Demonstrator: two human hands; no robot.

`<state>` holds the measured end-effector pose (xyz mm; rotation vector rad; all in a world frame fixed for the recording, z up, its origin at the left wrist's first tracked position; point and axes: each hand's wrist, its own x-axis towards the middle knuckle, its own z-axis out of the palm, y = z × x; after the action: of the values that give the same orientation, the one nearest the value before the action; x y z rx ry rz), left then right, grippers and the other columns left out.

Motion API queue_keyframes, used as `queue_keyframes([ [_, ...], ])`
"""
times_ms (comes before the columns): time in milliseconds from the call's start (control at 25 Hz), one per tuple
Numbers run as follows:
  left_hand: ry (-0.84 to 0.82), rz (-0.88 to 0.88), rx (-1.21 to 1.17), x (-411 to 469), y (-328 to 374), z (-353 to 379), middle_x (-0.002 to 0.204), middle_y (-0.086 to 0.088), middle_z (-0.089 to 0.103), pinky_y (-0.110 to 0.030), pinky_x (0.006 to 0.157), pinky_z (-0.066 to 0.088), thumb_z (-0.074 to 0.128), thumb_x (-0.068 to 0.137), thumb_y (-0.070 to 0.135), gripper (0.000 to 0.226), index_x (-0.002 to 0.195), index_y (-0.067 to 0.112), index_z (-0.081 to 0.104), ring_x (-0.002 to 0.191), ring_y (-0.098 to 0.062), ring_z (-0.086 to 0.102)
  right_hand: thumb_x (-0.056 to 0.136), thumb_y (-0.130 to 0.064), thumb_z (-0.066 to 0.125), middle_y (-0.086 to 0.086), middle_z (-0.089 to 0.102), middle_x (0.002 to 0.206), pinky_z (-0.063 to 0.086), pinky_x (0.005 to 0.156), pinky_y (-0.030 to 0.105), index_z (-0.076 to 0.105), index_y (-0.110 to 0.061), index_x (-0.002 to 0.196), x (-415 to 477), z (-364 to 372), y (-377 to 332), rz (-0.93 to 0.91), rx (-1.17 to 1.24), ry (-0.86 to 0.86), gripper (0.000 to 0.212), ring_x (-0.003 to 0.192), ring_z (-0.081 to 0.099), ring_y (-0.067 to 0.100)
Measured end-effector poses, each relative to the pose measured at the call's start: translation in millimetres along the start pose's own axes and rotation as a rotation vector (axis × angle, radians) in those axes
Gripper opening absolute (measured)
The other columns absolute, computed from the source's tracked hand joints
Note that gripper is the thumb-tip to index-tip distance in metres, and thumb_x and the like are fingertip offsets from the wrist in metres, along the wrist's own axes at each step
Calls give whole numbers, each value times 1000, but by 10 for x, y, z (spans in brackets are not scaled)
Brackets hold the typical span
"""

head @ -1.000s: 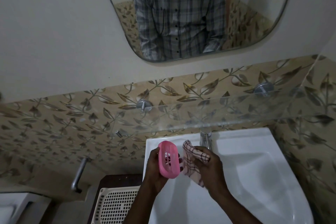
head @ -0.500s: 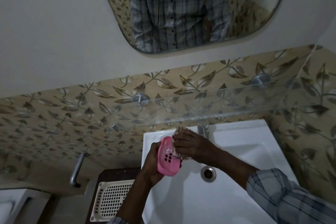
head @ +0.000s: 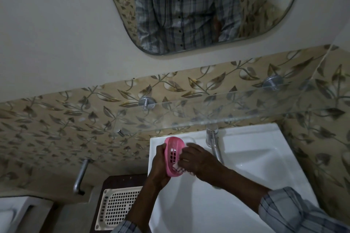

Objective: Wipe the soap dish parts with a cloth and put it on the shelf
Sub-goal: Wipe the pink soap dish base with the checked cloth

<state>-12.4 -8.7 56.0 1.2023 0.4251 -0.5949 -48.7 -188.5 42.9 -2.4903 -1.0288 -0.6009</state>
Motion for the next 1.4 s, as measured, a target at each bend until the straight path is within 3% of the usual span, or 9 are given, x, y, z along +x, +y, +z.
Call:
queue_keyframes([
  [120,-13,63,-53,25,106,87,95,-23,73,-39,75,58,30,98,50,64,106,3,72,84,-32,71,72,6,66,5,70,94,51,84,34,73,-13,97,63,100,-195,208,108,81,32,88,62,24],
  [320,108,201,38,70,-51,68,103,-21,73,-37,79,54,32,100,48,62,117,-1,66,88,-28,69,78,-1,62,-2,77,98,61,82,36,75,-22,102,240,98,-494,964,831,158,35,92,72,11],
  [520,62,185,20,85,68,76,108,-23,71,-41,89,52,28,100,47,62,116,1,66,97,-32,65,78,3,65,4,72,105,52,81,31,71,-14,113,134,-85,-417,559,363,-25,40,95,64,23],
  [720,138,287,30,37,-247,165,73,-10,72,-28,59,55,29,96,54,61,94,5,66,70,-21,68,83,-5,64,-1,78,86,63,72,35,75,-17,89,355,-174,-443,1055,790,107,17,77,74,8],
  [840,96,351,-8,22,-273,219,77,-10,73,-29,59,57,41,84,58,58,99,8,66,73,-21,71,82,-10,65,3,77,77,64,66,44,72,-14,82,419,-225,-413,1193,957,137,9,68,74,13],
  [960,51,405,-33,51,-237,238,89,-10,68,-32,64,57,40,90,45,51,127,17,60,83,-23,67,72,-20,78,-1,75,84,63,60,34,67,-23,97,352,-271,-432,1073,998,77,27,70,74,16],
  [1120,26,285,-156,-7,-238,248,90,-10,74,-32,70,60,33,101,51,49,116,21,69,89,-27,70,67,-29,83,-3,70,100,57,75,30,64,-18,111,186,-180,-457,924,634,69,49,90,66,16],
  [1280,-96,-136,-372,-40,17,57,118,-32,64,-60,87,54,61,71,76,97,131,0,55,110,-48,58,72,-16,71,4,67,98,52,76,34,68,-12,105,-51,-92,-339,384,135,183,33,90,61,23],
  [1400,-426,-453,-361,-164,91,-157,133,-37,53,-77,101,32,55,83,61,88,141,-5,47,119,-56,49,86,-8,66,8,68,105,49,94,43,68,-12,108,-146,-93,-165,94,70,103,23,101,62,29],
])
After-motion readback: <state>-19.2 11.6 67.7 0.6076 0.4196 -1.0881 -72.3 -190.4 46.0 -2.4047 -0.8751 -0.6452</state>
